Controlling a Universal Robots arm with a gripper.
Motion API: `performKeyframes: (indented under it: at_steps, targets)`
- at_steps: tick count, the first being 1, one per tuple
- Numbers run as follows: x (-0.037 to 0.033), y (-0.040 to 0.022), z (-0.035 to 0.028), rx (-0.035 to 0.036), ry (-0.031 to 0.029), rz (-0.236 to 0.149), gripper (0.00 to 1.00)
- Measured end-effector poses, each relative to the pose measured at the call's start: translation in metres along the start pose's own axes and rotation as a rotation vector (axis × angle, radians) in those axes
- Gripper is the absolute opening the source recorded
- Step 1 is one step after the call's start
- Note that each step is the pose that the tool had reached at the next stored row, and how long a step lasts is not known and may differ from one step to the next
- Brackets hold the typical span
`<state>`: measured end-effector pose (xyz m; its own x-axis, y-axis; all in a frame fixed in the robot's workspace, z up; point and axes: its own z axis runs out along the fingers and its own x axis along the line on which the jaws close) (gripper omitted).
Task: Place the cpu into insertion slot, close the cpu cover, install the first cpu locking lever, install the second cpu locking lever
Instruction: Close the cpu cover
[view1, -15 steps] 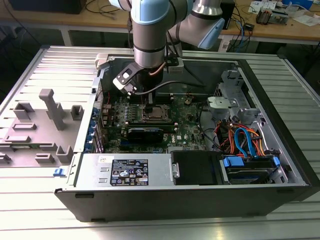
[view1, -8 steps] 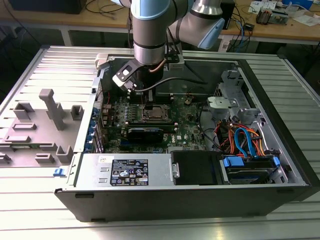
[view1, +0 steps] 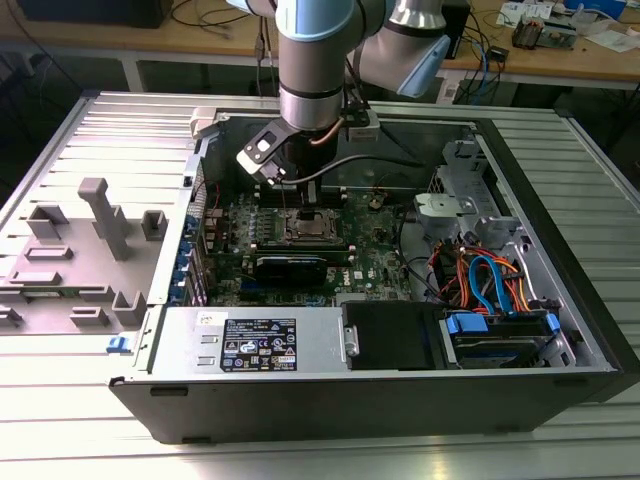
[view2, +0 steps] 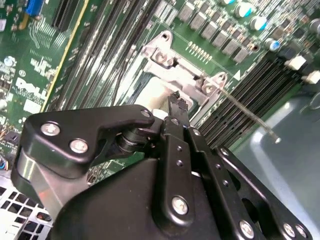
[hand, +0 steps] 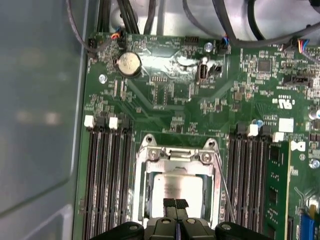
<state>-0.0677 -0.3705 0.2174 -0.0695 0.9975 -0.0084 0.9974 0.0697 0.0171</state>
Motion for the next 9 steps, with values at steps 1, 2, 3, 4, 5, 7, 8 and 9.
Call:
performKeyframes:
  at_steps: [1,2,3,4,5,7,8,9]
  targets:
    - [-0.0001,0.0009,0.0,0.0,-0.0001,0.0,0.11]
    - [-0.0002,0.0011,0.0,0.0,0.0,0.0,0.11]
    - [-0.0001,0.0011,0.0,0.0,0.0,0.0,0.11]
    - [-0.0001,0.0012,0.0,0.0,-0.0001,0.0,0.11]
    - [-0.0001,0.0013,0.0,0.0001,-0.0001,0.0,0.11]
    - [-0.0001,0.0014,0.0,0.0,0.0,0.0,0.11]
    - [-0.0001,0.0015,0.0,0.0,-0.0001,0.0,0.11]
    - [-0.0001,0.0016,0.0,0.0,-0.0001,0.0,0.11]
